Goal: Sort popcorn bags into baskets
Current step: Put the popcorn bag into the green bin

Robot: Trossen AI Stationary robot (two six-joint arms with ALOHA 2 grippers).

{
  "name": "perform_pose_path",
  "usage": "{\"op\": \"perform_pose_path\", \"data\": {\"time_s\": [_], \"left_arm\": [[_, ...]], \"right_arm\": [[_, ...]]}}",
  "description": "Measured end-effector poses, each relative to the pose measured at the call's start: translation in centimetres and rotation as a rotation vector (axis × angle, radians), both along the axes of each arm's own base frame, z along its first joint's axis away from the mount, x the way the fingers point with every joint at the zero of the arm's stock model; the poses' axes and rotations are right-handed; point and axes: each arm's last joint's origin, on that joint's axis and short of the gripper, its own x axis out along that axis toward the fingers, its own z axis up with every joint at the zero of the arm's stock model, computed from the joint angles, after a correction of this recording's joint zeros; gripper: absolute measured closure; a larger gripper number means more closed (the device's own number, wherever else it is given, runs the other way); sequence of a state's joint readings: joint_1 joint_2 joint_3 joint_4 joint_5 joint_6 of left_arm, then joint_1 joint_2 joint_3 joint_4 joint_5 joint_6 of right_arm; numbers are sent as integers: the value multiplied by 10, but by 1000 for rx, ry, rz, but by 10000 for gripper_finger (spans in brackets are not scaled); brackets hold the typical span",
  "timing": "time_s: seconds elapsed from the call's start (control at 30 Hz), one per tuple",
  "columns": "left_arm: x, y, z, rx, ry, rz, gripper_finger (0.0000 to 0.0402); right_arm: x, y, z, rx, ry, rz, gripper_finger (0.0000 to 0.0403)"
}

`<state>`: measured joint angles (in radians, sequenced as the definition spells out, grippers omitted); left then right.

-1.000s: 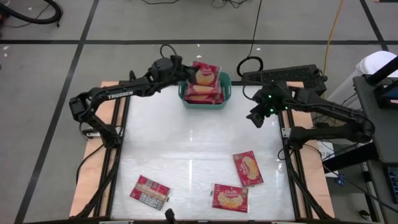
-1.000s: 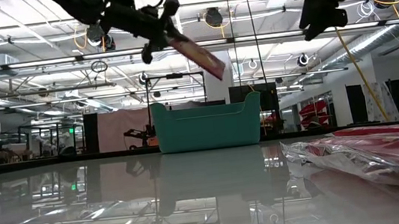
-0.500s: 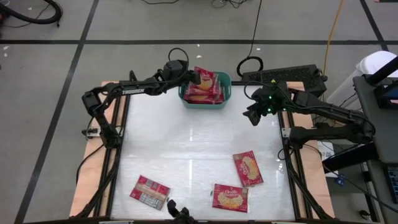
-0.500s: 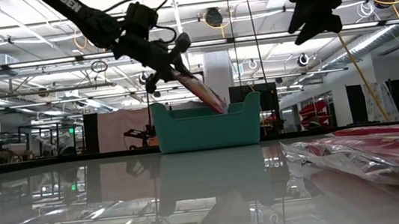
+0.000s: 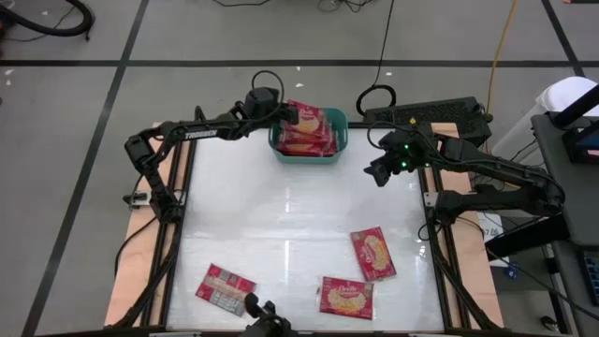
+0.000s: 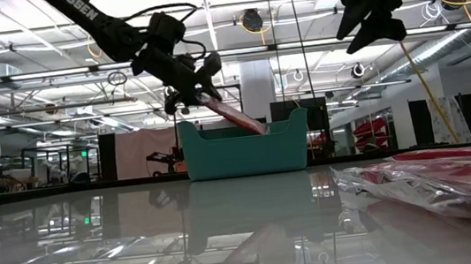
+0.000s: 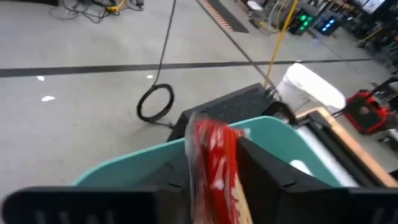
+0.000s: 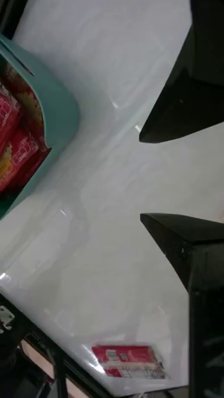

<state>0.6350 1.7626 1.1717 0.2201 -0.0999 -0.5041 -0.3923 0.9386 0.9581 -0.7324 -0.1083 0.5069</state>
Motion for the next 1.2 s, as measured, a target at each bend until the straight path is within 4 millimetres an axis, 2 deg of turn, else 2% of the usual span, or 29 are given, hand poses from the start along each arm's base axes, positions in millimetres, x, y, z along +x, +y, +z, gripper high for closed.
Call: {"op": "perform_pose_path", "data": {"time_s": [0.17, 0.3, 0.57, 0.73, 0.9, 1.07, 1.2], "left_arm": [[-2, -1, -5, -12, 60, 19, 236], [-7, -1, 6, 0, 34, 32, 198], [-27, 0, 21, 31, 136, 32, 158], [-38, -4, 25, -24, 176, 9, 155], [-41, -15, 30, -128, 146, -88, 168], [-37, -37, 33, -267, 112, -187, 191], [-26, -67, 44, -368, 23, -361, 214]], "right_arm": [[-1, 2, -1, 111, -7, -37, 216], [-6, 11, -7, 300, 56, -21, 216], [-16, 32, -17, 440, 250, -49, 216], [-18, 42, -31, 494, 332, -75, 211], [-19, 52, -52, 508, 398, -35, 188], [-7, 56, -65, 421, 326, 125, 148], [12, 57, -81, 339, 218, 362, 122]]}}
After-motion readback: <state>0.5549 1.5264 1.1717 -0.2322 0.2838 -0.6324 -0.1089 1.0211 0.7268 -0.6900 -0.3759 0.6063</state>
